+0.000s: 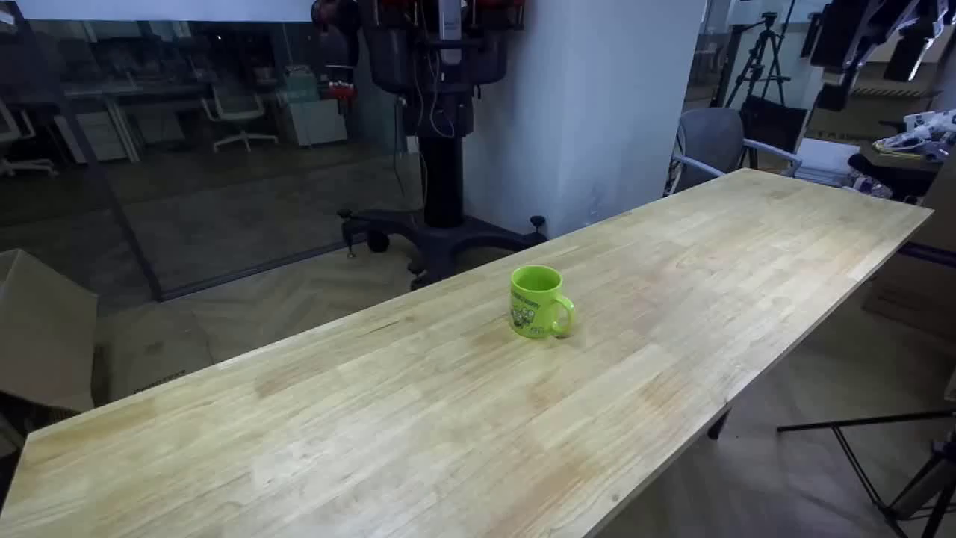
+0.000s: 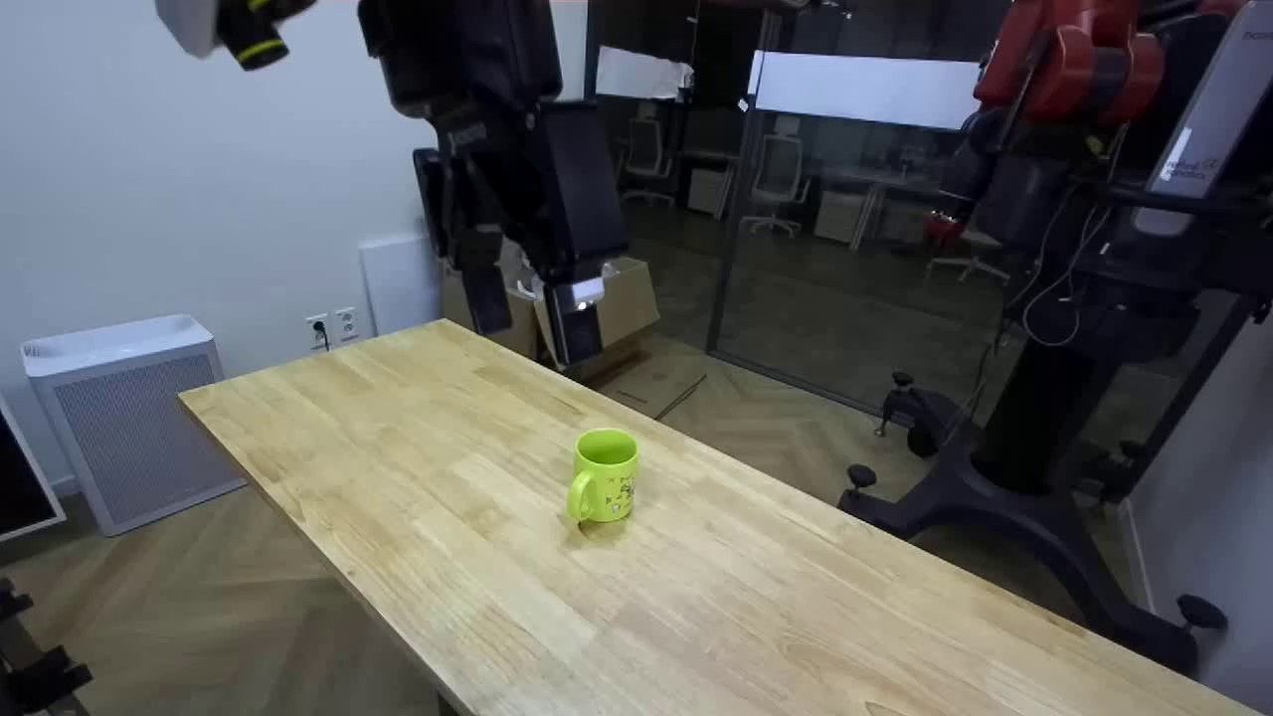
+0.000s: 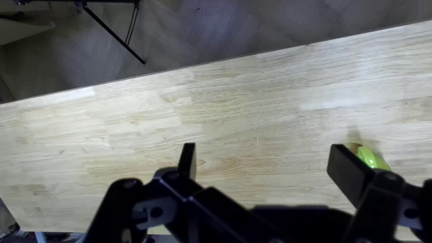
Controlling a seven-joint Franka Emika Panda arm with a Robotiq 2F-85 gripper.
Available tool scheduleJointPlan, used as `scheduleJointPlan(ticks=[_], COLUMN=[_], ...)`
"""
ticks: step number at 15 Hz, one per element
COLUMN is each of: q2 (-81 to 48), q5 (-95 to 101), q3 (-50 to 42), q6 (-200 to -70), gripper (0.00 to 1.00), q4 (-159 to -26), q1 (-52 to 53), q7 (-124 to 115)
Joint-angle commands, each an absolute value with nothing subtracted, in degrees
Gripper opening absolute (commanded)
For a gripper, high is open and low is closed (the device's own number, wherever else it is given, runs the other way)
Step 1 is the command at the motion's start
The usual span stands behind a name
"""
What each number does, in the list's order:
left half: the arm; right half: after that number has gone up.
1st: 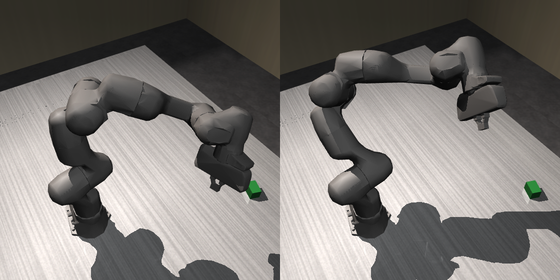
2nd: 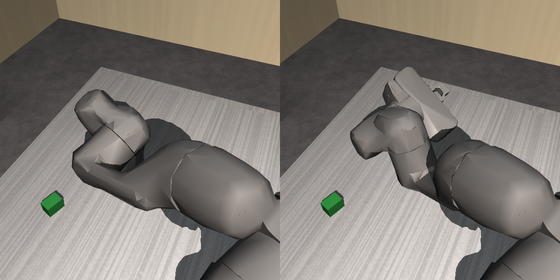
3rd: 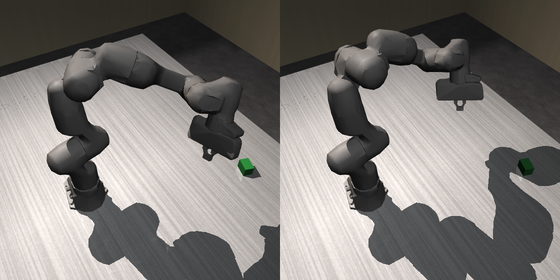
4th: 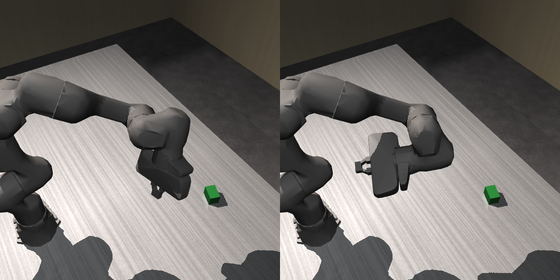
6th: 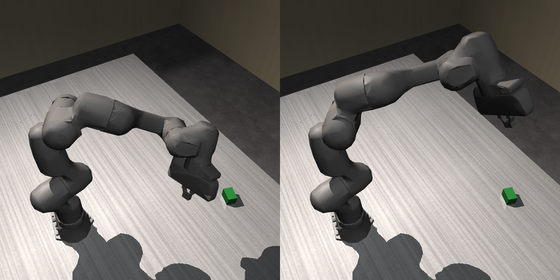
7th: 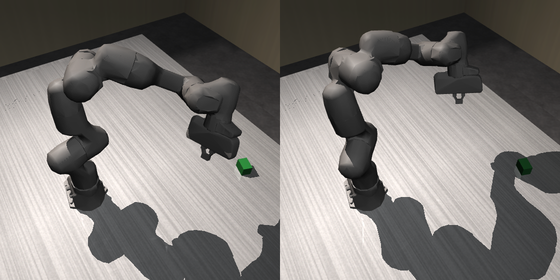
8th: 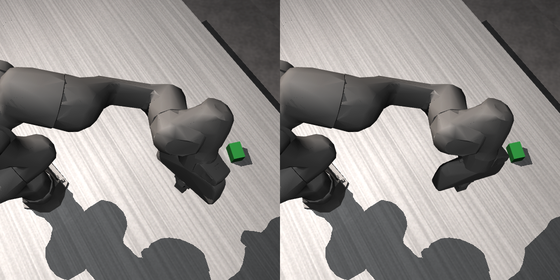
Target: Move the cup to the left
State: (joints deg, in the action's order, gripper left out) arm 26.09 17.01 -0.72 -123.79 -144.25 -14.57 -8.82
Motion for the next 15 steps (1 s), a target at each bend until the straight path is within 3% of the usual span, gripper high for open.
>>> scheduleJointPlan(ticks=[1,12,15], q2=[26.07,26.07,24.69], q5=[17.53,17.53,15.68], q3=[-1.76,-1.76,-2.53], q6=[-123.52,-123.52,-133.23], gripper=[1.00,1.00,1.00], q4=[-144.12,-144.12,-143.72], q1=[-13.44,-13.44,-13.22], q7=[-9.21,-9.21,-11.99])
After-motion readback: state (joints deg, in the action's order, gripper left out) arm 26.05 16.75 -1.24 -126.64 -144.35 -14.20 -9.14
